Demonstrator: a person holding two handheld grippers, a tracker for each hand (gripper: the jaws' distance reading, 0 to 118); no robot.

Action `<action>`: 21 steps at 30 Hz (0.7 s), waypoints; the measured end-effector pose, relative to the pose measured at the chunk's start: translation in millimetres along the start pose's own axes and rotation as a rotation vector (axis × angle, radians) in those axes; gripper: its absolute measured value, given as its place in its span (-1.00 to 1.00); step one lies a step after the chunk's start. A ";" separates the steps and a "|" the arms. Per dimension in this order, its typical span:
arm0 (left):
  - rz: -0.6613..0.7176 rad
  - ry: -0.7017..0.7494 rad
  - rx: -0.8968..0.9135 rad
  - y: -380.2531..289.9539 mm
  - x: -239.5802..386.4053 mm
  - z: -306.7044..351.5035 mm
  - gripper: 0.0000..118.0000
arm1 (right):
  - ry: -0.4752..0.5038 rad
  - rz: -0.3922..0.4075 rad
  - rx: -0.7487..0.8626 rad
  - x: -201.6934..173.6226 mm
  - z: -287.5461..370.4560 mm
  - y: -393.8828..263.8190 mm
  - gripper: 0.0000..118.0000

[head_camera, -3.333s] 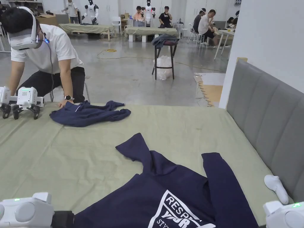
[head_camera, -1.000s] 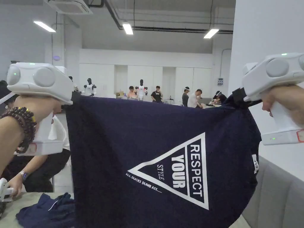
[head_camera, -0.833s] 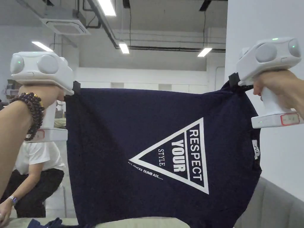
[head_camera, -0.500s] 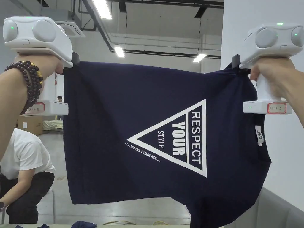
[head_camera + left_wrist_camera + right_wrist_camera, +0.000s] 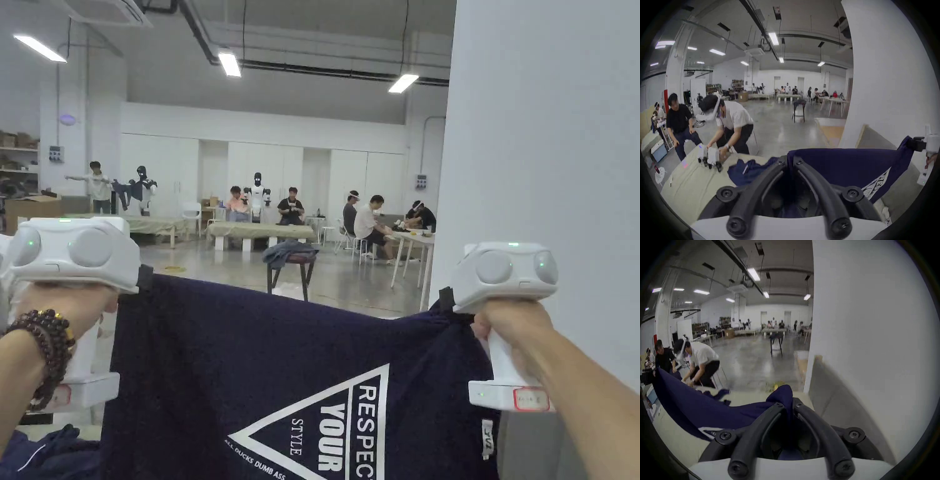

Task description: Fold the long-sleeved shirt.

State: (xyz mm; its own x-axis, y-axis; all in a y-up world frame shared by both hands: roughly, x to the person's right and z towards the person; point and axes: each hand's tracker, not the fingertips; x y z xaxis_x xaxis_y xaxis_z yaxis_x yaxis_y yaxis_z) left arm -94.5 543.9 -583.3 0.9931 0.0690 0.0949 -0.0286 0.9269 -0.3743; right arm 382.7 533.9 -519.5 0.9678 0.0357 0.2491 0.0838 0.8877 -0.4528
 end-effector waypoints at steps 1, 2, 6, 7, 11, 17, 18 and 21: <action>0.004 0.000 -0.022 -11.4 -0.4 -3.7 -0.85 | 0.000 -0.014 -0.014 1.4 -6.6 -13.9 -0.92; -0.006 -0.004 -0.030 -21.4 -1.4 -5.5 -0.85 | 0.004 -0.021 -0.029 6.3 -18.8 -20.3 -0.92; -0.016 -0.006 -0.073 -45.1 -6.3 8.0 -0.85 | 0.043 -0.062 -0.069 15.7 -9.2 -47.7 -0.92; -0.022 -0.002 -0.082 -49.3 -7.7 17.5 -0.85 | 0.058 -0.068 -0.072 18.5 -1.8 -52.7 -0.92; -0.042 -0.024 -0.097 -77.2 -16.9 57.1 -0.85 | 0.083 0.005 -0.083 26.9 36.2 -72.6 -0.92; -0.026 -0.051 -0.176 -150.7 -27.9 116.7 -0.85 | 0.092 0.049 -0.122 30.8 94.2 -127.9 -0.92; -0.029 -0.055 -0.194 -163.7 -29.7 125.7 -0.85 | 0.094 0.064 -0.139 29.8 104.2 -141.1 -0.92; -0.041 -0.067 -0.238 -209.0 -42.2 148.4 -0.85 | 0.105 0.102 -0.176 31.1 136.2 -187.6 -0.92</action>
State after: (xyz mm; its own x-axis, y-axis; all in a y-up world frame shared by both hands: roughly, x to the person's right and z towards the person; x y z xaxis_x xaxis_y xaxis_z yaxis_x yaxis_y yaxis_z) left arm -147.4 402.0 -372.1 0.9829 0.0647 0.1723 0.0470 0.8168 -0.5749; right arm 364.8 431.0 -310.2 0.9920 0.0649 0.1084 0.0158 0.7879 -0.6156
